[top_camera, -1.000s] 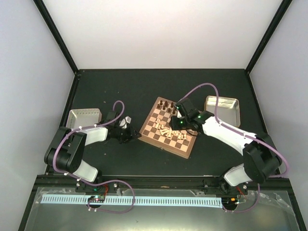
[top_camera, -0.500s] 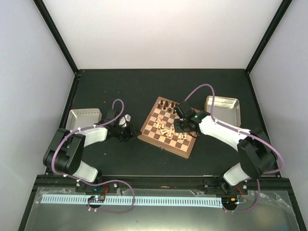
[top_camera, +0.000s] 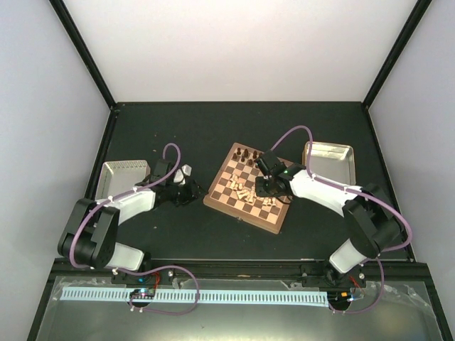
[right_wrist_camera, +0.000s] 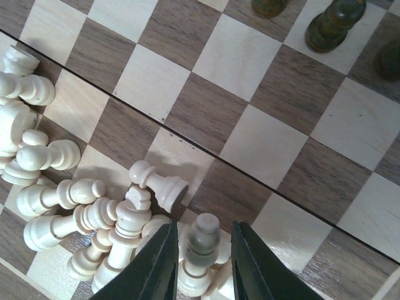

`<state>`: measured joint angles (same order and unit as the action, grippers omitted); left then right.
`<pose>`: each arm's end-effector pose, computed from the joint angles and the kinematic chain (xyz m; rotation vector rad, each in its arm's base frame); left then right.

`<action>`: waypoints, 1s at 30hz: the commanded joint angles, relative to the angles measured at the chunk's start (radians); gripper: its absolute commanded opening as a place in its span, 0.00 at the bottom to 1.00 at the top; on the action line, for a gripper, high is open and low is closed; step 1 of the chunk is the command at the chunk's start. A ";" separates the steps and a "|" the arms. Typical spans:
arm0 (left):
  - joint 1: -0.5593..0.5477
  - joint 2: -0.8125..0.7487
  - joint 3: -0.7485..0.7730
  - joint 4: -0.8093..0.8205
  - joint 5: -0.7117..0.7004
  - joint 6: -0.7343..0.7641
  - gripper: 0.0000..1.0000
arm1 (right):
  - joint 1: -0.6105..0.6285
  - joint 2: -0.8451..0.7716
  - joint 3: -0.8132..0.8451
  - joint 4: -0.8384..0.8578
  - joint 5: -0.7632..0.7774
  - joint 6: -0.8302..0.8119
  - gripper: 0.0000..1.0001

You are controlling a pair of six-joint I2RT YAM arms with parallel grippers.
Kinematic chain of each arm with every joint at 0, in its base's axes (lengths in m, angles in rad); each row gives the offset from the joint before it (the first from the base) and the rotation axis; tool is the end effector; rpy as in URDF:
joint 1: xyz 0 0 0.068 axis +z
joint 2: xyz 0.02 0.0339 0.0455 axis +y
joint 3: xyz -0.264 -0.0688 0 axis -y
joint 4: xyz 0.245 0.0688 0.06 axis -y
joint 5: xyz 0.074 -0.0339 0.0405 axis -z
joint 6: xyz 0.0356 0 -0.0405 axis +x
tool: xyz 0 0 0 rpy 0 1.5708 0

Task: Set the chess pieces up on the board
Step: Pick up the chess piece from the chessboard.

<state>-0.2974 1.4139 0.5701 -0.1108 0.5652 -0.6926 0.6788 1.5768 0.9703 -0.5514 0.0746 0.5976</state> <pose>0.2301 -0.0905 0.1462 -0.2811 2.6553 -1.0813 0.2360 0.1869 0.1868 -0.0903 2.7530 0.2611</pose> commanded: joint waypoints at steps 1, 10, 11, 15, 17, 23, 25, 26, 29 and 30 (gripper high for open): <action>-0.008 -0.039 0.028 -0.014 -0.019 0.018 0.47 | 0.004 0.019 0.015 0.048 -0.017 0.037 0.26; -0.008 -0.077 0.025 -0.026 -0.023 0.022 0.49 | 0.005 0.030 0.005 0.065 0.021 0.076 0.20; -0.008 -0.082 0.024 -0.027 -0.024 0.022 0.50 | 0.005 0.031 0.004 0.065 0.023 0.076 0.20; -0.009 -0.097 0.024 -0.030 -0.025 0.024 0.51 | 0.004 0.048 0.008 0.054 0.024 0.077 0.21; -0.008 -0.106 0.022 -0.032 -0.025 0.022 0.52 | 0.005 0.049 0.004 0.054 0.029 0.079 0.21; -0.008 -0.126 0.021 -0.035 -0.022 0.024 0.55 | 0.004 0.041 0.001 0.062 0.040 0.082 0.15; -0.008 -0.127 0.018 -0.031 -0.019 0.025 0.56 | 0.005 0.023 -0.006 0.073 0.046 0.086 0.14; -0.008 -0.156 0.015 -0.026 -0.016 0.025 0.57 | 0.005 0.009 -0.010 0.081 0.047 0.086 0.13; -0.011 -0.189 0.007 -0.004 0.000 0.027 0.59 | 0.005 -0.048 -0.031 0.115 0.046 0.094 0.13; -0.013 -0.201 0.004 0.009 0.007 0.028 0.59 | 0.005 -0.073 -0.039 0.127 0.043 0.100 0.13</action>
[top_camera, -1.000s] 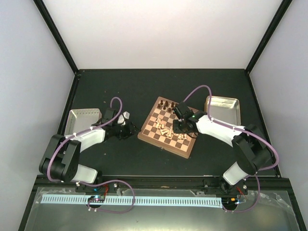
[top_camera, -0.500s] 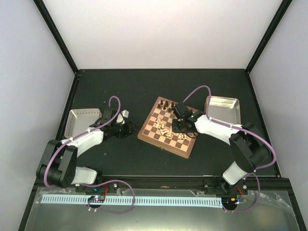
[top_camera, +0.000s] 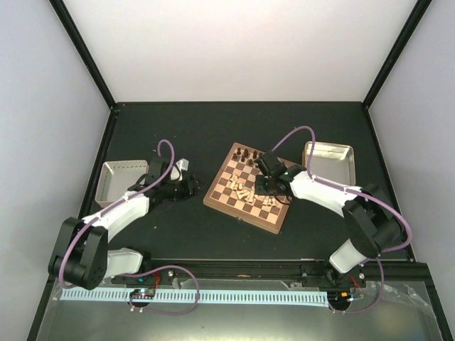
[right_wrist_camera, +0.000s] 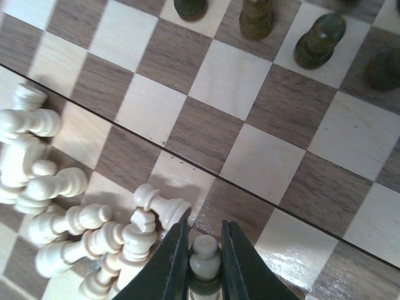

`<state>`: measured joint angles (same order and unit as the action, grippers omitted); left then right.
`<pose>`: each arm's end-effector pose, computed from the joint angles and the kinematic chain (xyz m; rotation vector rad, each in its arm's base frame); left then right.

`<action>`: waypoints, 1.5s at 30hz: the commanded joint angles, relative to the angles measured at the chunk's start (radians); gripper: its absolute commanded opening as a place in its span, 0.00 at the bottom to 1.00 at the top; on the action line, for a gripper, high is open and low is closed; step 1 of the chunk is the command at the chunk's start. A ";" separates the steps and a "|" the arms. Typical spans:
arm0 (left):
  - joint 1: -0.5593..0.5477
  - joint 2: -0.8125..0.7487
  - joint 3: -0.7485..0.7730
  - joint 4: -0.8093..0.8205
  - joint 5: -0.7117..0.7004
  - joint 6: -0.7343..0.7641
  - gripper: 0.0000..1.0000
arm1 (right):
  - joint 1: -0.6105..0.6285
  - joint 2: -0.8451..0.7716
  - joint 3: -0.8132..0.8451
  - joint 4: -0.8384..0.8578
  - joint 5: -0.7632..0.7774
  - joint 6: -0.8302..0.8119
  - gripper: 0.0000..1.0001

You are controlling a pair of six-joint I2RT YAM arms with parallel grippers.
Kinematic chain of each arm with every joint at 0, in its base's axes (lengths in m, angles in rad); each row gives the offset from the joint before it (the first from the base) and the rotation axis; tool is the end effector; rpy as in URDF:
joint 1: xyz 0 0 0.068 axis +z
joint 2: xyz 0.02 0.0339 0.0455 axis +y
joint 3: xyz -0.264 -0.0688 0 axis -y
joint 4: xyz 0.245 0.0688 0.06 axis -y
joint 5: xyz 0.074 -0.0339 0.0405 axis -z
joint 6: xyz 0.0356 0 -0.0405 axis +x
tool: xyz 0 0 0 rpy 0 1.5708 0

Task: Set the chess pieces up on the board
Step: Pick up the chess piece from the chessboard, then place the chess piece on the chessboard.

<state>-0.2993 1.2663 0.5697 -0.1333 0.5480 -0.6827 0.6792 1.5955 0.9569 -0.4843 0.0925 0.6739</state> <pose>0.2217 -0.0878 0.1772 -0.2104 2.5305 -1.0879 0.2405 0.1899 0.1809 0.0215 2.7209 0.2898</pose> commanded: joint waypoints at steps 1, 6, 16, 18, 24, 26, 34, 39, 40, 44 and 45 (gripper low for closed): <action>-0.014 -0.064 0.001 0.043 0.031 0.018 0.60 | 0.005 -0.117 -0.036 0.072 0.020 0.029 0.13; -0.042 -0.116 -0.013 0.122 0.077 0.028 0.62 | 0.005 -0.226 -0.063 0.132 -0.008 0.062 0.13; -0.204 -0.171 -0.025 0.375 0.156 0.048 0.66 | 0.005 -0.356 -0.138 0.412 -0.340 0.307 0.13; -0.225 -0.154 -0.014 0.422 0.205 0.026 0.71 | 0.009 -0.364 -0.148 0.463 -0.386 0.348 0.12; -0.272 -0.079 0.019 0.525 0.257 -0.032 0.74 | 0.025 -0.352 -0.138 0.545 -0.501 0.388 0.12; -0.277 -0.064 0.032 0.536 0.260 -0.045 0.70 | 0.031 -0.354 -0.135 0.554 -0.514 0.387 0.12; -0.279 -0.065 0.048 0.542 0.238 -0.070 0.43 | 0.048 -0.353 -0.140 0.537 -0.540 0.366 0.12; -0.280 -0.057 0.049 0.547 0.248 -0.064 0.20 | 0.048 -0.361 -0.140 0.532 -0.540 0.352 0.12; -0.280 -0.058 0.050 0.545 0.249 -0.056 0.16 | 0.049 -0.367 -0.139 0.525 -0.536 0.347 0.12; -0.280 -0.078 0.053 0.530 0.219 -0.009 0.06 | 0.048 -0.388 -0.128 0.482 -0.517 0.298 0.17; -0.280 -0.088 0.055 0.526 0.211 0.021 0.04 | 0.048 -0.393 -0.122 0.468 -0.514 0.278 0.19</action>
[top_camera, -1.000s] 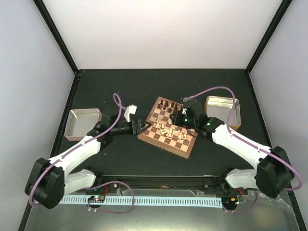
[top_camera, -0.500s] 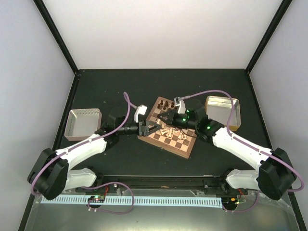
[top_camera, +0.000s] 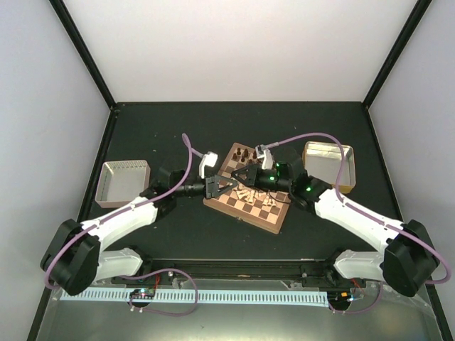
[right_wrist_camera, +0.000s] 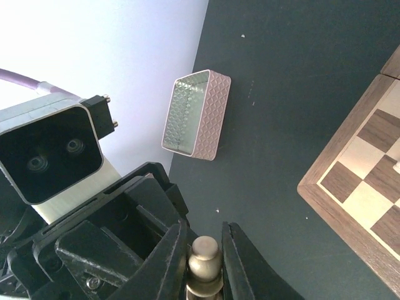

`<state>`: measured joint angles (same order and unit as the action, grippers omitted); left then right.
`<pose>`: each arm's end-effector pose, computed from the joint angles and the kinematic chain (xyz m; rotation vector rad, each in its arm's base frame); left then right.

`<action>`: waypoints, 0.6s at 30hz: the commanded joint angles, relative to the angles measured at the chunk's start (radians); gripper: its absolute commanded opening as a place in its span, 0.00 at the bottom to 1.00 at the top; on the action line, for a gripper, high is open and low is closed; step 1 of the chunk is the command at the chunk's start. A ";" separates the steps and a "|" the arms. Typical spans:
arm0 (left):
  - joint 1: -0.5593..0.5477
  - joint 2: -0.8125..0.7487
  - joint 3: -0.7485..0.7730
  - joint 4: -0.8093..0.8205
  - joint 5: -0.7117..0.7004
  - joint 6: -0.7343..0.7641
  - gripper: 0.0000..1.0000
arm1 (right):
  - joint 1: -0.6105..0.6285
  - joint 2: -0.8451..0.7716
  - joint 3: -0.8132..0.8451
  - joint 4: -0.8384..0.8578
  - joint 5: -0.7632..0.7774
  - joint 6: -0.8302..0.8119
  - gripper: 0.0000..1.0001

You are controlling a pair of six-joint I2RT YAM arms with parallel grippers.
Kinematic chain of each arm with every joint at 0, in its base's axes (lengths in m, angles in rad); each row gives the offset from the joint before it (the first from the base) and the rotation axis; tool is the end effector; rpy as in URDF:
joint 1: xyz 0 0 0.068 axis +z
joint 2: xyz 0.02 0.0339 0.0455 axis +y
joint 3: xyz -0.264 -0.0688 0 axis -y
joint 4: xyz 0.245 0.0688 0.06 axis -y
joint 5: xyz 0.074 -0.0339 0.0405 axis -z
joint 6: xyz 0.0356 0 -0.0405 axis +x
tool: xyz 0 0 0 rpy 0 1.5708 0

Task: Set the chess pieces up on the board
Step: Place the chess piece on the chessboard.

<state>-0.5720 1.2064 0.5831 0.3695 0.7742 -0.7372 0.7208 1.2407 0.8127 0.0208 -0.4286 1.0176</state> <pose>0.2019 -0.1596 0.2409 0.4581 2.0207 -1.5699 0.2005 0.1959 0.2740 0.0142 2.2919 1.4585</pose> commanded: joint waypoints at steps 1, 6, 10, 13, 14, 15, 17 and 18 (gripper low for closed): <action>-0.007 -0.036 0.046 0.014 -0.020 0.106 0.03 | 0.006 -0.046 0.031 -0.053 0.010 -0.089 0.23; -0.007 -0.074 0.090 -0.054 -0.012 0.326 0.02 | 0.005 -0.063 0.145 -0.218 -0.028 -0.276 0.42; -0.007 -0.088 0.118 -0.070 0.037 0.503 0.02 | -0.001 -0.064 0.243 -0.395 -0.089 -0.408 0.48; -0.005 -0.098 0.156 -0.106 0.098 0.589 0.02 | -0.004 -0.052 0.319 -0.525 -0.119 -0.470 0.46; -0.005 -0.100 0.167 -0.115 0.123 0.617 0.02 | -0.005 -0.046 0.347 -0.574 -0.111 -0.485 0.43; -0.006 -0.103 0.182 -0.154 0.142 0.660 0.02 | -0.004 -0.045 0.365 -0.605 -0.107 -0.498 0.41; -0.004 -0.109 0.214 -0.214 0.177 0.737 0.02 | -0.004 -0.050 0.387 -0.646 -0.109 -0.515 0.37; -0.005 -0.112 0.222 -0.219 0.208 0.769 0.02 | -0.005 -0.055 0.396 -0.667 -0.106 -0.521 0.36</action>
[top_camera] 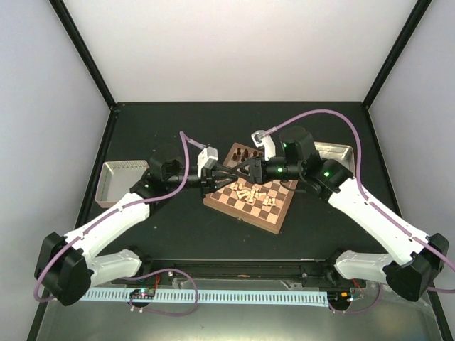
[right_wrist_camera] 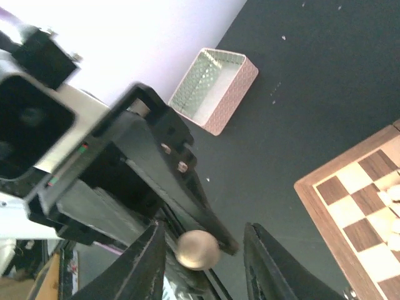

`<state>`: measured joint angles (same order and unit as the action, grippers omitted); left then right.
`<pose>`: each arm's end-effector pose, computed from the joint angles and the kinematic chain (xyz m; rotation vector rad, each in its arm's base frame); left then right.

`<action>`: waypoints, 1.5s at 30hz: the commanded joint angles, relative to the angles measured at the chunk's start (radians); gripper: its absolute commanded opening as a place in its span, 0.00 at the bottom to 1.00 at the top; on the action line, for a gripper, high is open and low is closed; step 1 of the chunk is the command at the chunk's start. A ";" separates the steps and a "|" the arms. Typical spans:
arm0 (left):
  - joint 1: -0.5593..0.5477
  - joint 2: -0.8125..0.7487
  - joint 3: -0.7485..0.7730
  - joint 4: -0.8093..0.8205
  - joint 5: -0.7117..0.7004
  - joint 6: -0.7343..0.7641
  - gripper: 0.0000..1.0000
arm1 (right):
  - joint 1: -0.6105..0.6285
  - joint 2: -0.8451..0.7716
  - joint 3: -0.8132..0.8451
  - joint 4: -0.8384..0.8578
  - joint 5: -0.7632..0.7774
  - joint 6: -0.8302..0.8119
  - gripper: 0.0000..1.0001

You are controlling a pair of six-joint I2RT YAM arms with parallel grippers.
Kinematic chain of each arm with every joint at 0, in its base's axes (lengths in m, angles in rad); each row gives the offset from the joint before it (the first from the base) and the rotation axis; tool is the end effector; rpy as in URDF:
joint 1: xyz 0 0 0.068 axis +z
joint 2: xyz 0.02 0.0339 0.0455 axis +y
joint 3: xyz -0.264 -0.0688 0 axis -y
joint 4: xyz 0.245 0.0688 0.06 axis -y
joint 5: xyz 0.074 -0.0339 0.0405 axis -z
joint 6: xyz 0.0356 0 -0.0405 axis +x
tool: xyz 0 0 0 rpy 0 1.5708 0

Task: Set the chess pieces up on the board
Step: Place the chess piece on the chessboard.

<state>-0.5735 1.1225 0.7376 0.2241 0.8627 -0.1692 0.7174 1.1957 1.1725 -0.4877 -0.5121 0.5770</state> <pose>0.1962 -0.1589 0.2995 1.0075 1.5532 -1.2716 0.1854 0.1849 0.3621 -0.5049 2.2330 1.2719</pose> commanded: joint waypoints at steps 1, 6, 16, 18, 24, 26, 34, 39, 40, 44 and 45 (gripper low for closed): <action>-0.003 -0.030 0.074 -0.085 0.132 0.224 0.02 | -0.002 -0.011 0.041 -0.168 -0.020 -0.082 0.35; 0.000 -0.049 0.101 -0.202 0.119 0.340 0.01 | -0.001 -0.017 0.065 -0.196 -0.053 -0.090 0.25; 0.000 -0.073 0.085 -0.196 0.098 0.338 0.04 | -0.001 0.011 0.049 -0.164 -0.093 -0.102 0.09; 0.000 -0.073 0.087 -0.199 0.065 0.314 0.12 | -0.001 0.013 0.043 -0.152 -0.092 -0.104 0.05; 0.000 -0.111 0.071 -0.223 -0.159 0.204 0.68 | -0.002 -0.021 -0.006 -0.089 0.043 -0.077 0.01; 0.000 -0.162 0.056 -0.246 -0.256 0.166 0.76 | -0.001 -0.033 -0.023 -0.085 0.126 -0.076 0.01; 0.001 -0.447 0.121 -0.494 -0.904 -0.045 0.98 | 0.002 -0.001 -0.079 -0.062 0.343 -0.142 0.01; 0.001 -0.565 0.135 -0.555 -0.971 -0.069 0.99 | 0.019 0.077 -0.073 -0.074 0.464 -0.169 0.01; 0.001 -0.579 0.135 -0.555 -0.966 -0.064 0.99 | 0.024 0.094 -0.072 -0.071 0.484 -0.177 0.01; 0.002 -0.584 0.131 -0.549 -0.913 -0.011 0.99 | 0.057 0.165 -0.049 -0.073 0.549 -0.195 0.02; 0.002 -0.577 0.136 -0.558 -0.905 0.005 0.99 | 0.068 0.184 -0.046 -0.068 0.560 -0.196 0.02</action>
<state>-0.5728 0.5259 0.8505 -0.2691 -0.0349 -0.2008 0.7486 1.3293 1.1030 -0.5755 -0.0605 0.4160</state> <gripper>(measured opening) 0.990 0.117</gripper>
